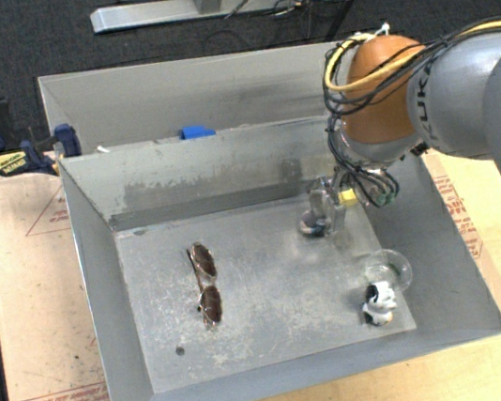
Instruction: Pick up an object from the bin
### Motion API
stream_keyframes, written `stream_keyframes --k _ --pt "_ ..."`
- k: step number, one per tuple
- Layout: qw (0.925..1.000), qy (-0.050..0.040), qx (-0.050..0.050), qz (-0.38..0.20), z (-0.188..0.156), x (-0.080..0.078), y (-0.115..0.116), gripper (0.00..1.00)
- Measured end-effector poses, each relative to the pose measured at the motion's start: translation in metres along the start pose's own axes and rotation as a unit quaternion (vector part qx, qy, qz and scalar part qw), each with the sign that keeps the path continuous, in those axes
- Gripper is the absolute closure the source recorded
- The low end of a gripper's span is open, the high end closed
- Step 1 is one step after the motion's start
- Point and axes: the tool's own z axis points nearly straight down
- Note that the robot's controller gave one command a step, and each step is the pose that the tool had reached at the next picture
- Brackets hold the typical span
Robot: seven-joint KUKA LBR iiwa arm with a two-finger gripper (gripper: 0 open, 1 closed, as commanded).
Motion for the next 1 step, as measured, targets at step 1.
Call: stream_keyframes --k 1 --pt "1.0000 0.0001 0.000 0.000 0.0000 0.0000 0.0000 1.00"
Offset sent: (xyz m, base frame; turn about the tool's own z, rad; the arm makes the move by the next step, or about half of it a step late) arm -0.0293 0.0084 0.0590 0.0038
